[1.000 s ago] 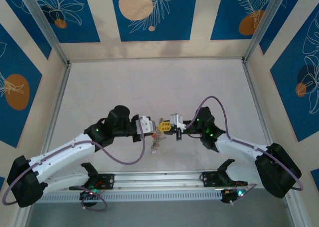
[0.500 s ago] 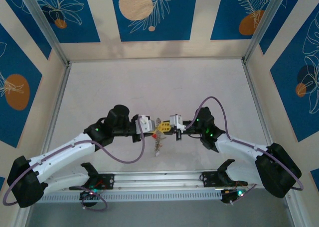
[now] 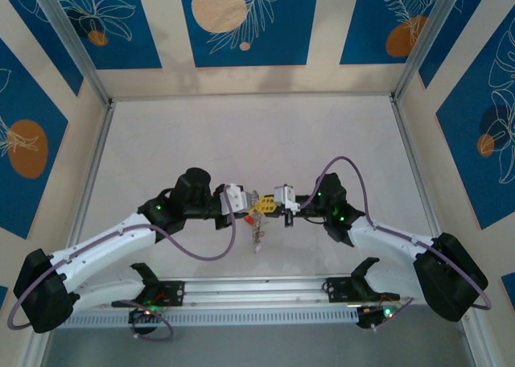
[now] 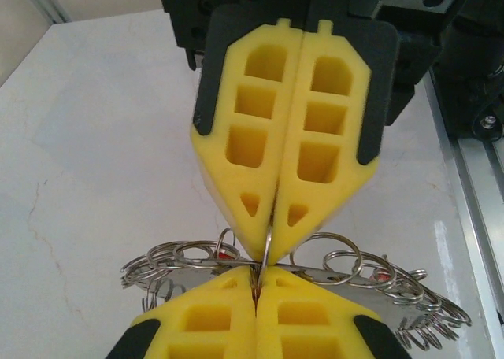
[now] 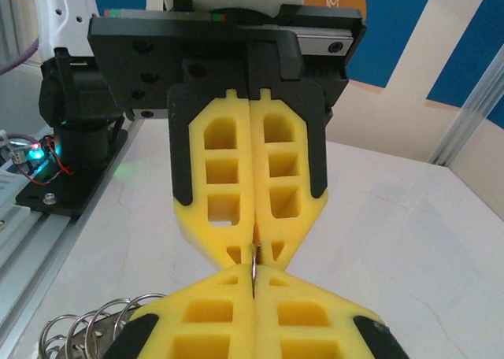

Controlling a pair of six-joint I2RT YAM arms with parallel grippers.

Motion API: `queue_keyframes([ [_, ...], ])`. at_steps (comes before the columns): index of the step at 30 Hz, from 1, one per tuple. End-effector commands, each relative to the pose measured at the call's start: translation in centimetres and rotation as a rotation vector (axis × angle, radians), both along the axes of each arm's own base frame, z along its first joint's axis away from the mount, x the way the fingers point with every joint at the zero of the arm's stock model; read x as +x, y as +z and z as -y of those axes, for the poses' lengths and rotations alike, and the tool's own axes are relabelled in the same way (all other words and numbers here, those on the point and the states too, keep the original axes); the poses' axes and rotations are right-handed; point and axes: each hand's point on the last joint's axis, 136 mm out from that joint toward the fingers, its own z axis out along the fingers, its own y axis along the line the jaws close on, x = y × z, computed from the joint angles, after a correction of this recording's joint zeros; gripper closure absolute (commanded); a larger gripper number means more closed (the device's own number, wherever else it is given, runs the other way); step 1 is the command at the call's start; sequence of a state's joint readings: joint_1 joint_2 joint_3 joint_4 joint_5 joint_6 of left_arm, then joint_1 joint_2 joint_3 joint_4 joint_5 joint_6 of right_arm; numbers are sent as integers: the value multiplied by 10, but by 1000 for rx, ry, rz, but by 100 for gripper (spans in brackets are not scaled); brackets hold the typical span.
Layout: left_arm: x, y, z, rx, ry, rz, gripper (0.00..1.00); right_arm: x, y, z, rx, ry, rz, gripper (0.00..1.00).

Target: Put the keys on the keyring

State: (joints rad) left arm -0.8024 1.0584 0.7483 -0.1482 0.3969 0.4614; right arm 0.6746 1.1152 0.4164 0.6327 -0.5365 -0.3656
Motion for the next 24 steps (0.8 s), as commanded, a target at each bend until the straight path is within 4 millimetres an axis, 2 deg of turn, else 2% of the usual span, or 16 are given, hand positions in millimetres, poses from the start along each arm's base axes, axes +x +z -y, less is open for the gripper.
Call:
queue_keyframes([
  [1, 27, 18, -14, 80, 141, 35, 100, 4, 1, -1, -43, -28, 43, 86],
  [4, 28, 10, -22, 221, 146, 18, 100, 10, -5, -1, -94, -63, 44, 79],
  [11, 20, 15, -32, 346, 103, 75, 100, 14, -17, -2, -149, -99, 32, 76],
  [19, 6, 16, -28, 414, -11, 60, 100, 4, -10, -15, -111, -33, 12, 75],
  [24, 1, 18, -25, 402, -63, 80, 100, 7, -1, -22, -56, -16, -46, 75],
])
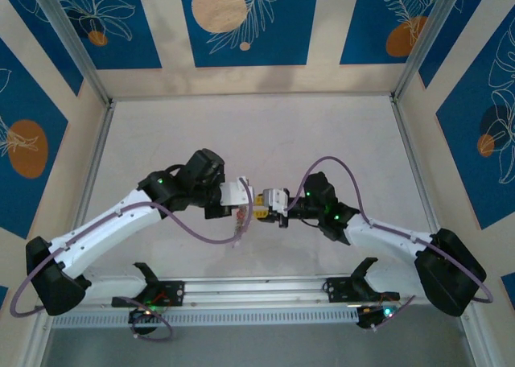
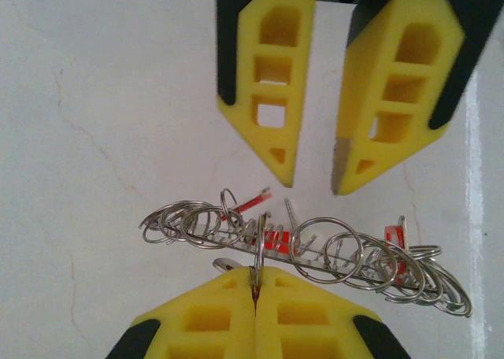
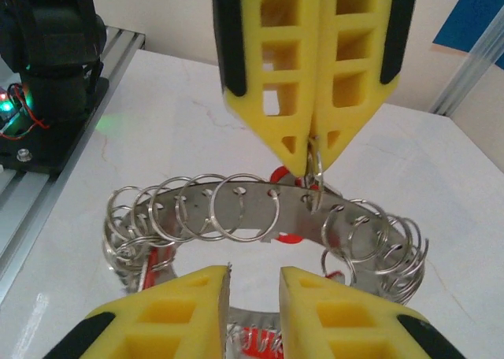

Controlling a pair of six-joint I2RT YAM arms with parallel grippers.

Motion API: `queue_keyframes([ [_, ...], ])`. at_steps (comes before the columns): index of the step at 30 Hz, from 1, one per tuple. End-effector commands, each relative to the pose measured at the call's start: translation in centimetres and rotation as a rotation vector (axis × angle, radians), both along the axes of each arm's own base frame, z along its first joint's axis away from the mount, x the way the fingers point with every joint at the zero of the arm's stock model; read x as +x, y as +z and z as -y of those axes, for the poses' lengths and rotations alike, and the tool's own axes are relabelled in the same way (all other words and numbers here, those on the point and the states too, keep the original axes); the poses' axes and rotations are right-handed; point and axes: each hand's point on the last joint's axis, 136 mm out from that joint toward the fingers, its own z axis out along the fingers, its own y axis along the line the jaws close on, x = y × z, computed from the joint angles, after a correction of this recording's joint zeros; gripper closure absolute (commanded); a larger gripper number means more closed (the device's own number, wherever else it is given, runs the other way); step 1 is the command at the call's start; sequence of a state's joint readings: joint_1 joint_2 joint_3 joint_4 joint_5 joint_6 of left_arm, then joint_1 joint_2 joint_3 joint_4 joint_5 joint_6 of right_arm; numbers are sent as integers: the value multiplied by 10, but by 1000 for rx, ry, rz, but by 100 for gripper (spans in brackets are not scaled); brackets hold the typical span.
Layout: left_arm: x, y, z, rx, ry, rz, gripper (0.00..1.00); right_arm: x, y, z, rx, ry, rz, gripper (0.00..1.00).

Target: Put the keys on the keyring

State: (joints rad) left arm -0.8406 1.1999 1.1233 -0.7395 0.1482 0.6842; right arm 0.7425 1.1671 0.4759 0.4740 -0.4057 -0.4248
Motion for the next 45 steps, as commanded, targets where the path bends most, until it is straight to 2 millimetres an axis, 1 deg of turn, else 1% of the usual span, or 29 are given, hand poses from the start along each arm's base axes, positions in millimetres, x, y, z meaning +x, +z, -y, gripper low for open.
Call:
queue_keyframes([
  [1, -8, 13, 7, -24, -87, 27, 100, 1, 26, -10, 75, 36, -26, 76],
  [5, -7, 11, 7, -7, -102, 33, 100, 0, 29, -12, 67, 44, -73, 78],
  [9, -9, 11, 9, -25, -121, 48, 100, 0, 29, -15, 24, 63, -132, 80],
  [14, -9, 14, 10, -35, -125, 52, 100, 1, 26, -18, 23, 67, -149, 81],
  [17, -10, 15, 12, -45, -137, 56, 100, 5, 22, -19, 7, 49, -152, 87],
  [18, -10, 16, 12, -47, -135, 56, 100, 6, 22, -19, 7, 42, -150, 88],
  [22, -10, 17, 10, -49, -132, 62, 100, 9, 19, -19, -3, 28, -152, 85],
  [23, -11, 16, 10, -50, -138, 64, 100, 7, 19, -19, -5, 32, -153, 88],
  [25, -11, 17, 12, -57, -140, 67, 100, 6, 20, -19, -4, 37, -155, 100],
  [28, -9, 21, 13, -79, -119, 69, 99, 4, 21, -21, 9, 57, -157, 100],
  [30, -8, 22, 12, -105, -101, 75, 85, 1, 26, -22, 48, 72, -150, 100],
  [31, -9, 21, 11, -119, -96, 76, 83, 1, 30, -21, 74, 70, -143, 100],
  [36, -15, 18, 4, -193, -78, 54, 83, 5, 50, -14, 191, 50, -131, 100],
  [39, -21, 13, 3, -237, -98, 59, 81, 3, 58, -11, 238, 62, -113, 100],
  [45, -14, 16, 3, -307, -64, 81, 79, -3, 67, -11, 280, 99, -82, 100],
])
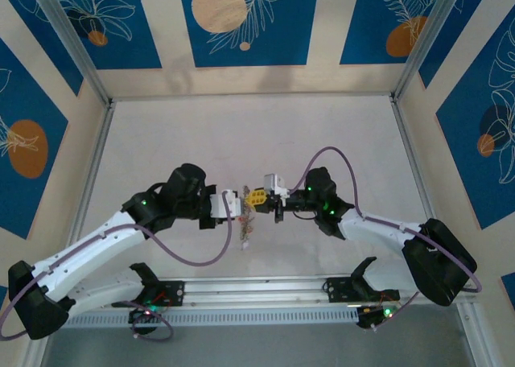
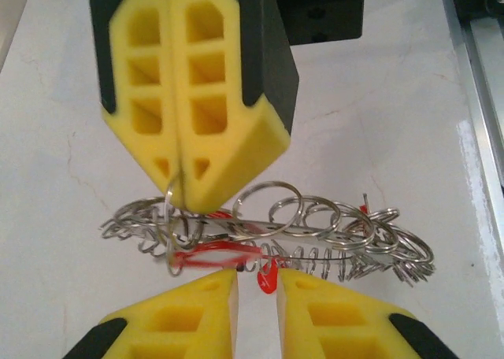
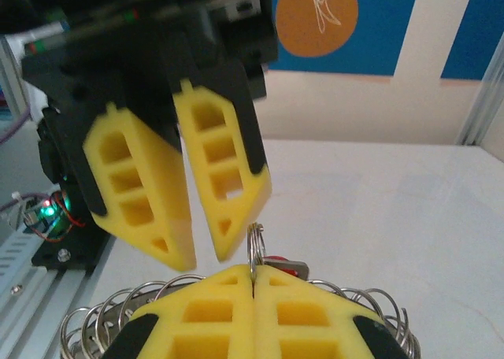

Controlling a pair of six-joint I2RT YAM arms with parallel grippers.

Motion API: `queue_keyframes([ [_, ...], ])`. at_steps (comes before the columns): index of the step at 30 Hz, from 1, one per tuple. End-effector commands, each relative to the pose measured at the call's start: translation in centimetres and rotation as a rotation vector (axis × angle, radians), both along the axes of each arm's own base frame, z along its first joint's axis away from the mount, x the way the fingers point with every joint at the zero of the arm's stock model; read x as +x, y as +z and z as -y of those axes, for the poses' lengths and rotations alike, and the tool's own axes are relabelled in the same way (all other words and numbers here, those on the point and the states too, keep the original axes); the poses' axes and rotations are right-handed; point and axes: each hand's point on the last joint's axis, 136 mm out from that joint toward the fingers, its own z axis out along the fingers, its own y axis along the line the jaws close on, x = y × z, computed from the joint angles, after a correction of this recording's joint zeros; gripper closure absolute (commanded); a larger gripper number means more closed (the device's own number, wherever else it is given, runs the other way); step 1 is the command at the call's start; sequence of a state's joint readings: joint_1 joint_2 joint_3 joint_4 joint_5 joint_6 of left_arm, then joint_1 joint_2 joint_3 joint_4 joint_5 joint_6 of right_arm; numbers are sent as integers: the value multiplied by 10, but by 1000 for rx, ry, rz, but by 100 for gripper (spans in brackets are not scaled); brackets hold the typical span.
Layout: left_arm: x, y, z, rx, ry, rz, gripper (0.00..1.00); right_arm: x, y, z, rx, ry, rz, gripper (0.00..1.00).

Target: Put the keys on the keyring

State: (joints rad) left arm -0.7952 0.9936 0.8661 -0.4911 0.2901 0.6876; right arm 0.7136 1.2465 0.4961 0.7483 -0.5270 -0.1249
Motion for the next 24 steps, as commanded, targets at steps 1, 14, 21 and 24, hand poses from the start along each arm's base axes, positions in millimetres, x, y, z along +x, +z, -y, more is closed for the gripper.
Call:
queue_keyframes([
  [1, 4, 16, 9, -104, -11, 22, 79, -9, 28, 0, 93, 47, 75, 100],
  [14, 4, 25, -15, -86, 41, 114, 72, -15, 22, 1, 71, 52, 111, 100],
  [21, 3, 34, -3, -149, -4, 118, 65, -17, 22, -2, 66, 68, 116, 100],
  [24, 2, 35, 3, -188, -20, 111, 64, -19, 23, -4, 68, 81, 122, 100],
])
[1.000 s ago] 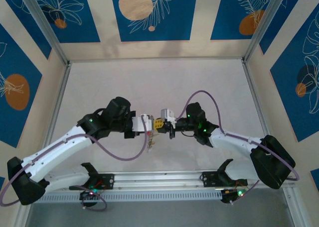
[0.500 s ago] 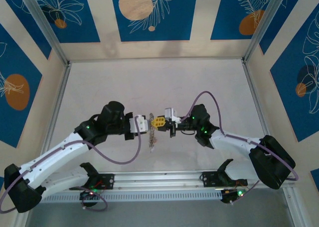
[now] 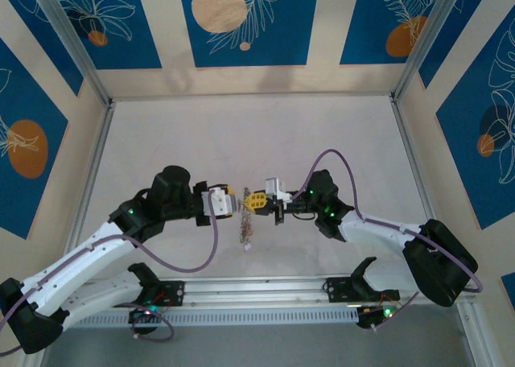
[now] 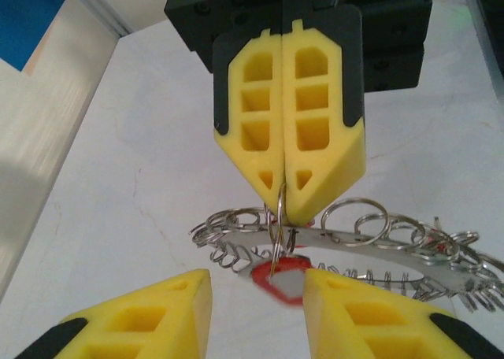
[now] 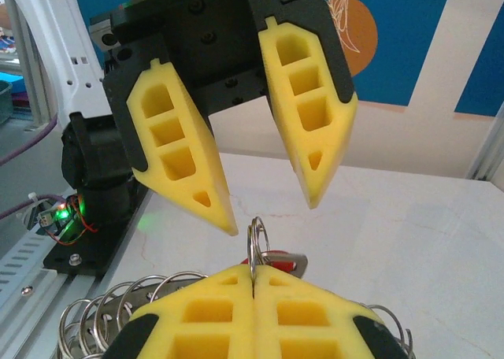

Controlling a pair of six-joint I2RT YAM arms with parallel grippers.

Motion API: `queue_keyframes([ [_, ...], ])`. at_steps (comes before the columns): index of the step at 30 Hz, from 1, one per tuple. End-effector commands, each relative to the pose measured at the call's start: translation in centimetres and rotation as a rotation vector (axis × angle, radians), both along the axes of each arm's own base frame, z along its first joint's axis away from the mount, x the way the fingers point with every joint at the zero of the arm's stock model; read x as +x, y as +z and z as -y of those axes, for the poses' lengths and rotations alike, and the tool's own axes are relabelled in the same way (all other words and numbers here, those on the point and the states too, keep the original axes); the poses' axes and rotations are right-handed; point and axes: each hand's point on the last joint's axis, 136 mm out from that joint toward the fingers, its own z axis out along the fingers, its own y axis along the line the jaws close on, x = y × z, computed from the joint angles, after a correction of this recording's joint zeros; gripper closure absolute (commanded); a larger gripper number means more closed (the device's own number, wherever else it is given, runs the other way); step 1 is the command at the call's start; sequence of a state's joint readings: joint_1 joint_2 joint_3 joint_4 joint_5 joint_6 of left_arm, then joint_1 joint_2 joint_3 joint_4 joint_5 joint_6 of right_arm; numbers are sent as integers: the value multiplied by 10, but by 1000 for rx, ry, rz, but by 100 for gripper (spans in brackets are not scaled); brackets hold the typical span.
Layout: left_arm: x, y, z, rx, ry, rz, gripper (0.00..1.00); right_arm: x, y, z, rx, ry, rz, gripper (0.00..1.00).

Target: Put the keys on the keyring

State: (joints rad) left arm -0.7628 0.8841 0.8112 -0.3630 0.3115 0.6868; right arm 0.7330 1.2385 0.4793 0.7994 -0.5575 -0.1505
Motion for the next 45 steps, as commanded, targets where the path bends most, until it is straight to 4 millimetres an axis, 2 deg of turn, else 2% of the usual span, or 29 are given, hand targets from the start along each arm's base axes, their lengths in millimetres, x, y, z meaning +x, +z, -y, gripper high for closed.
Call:
queue_keyframes([
  [1, -2, 2, 9, -56, -42, -6, 65, -6, 17, -2, 40, 30, 66, 100],
  [9, -9, -3, 15, -80, -82, -50, 70, -6, 18, -1, 51, 21, 71, 100],
  [13, -6, -5, 16, -78, -63, -73, 79, -6, 20, -2, 55, 25, 75, 100],
  [17, -5, -3, 16, -83, -59, -69, 83, -8, 19, -2, 45, 37, 75, 100],
  [21, -5, 0, 15, -74, -58, -77, 99, -9, 17, -3, 40, 38, 73, 100],
  [22, -6, -1, 15, -70, -60, -78, 100, -10, 17, -3, 40, 39, 73, 100],
  [26, -5, -1, 14, -40, -56, -87, 100, -8, 8, -3, 1, 14, 64, 99],
  [29, -3, -1, 9, 24, -40, -111, 100, -2, -3, -4, -69, -23, 69, 87],
  [34, -6, -10, 2, 154, -55, -140, 100, 6, -17, -6, -169, -74, 61, 81],
  [42, -4, -16, -1, 236, -58, -143, 100, 11, -24, -19, -209, -81, 32, 84],
  [45, -3, -22, -2, 275, -49, -160, 100, 7, -25, -23, -210, -57, 30, 84],
])
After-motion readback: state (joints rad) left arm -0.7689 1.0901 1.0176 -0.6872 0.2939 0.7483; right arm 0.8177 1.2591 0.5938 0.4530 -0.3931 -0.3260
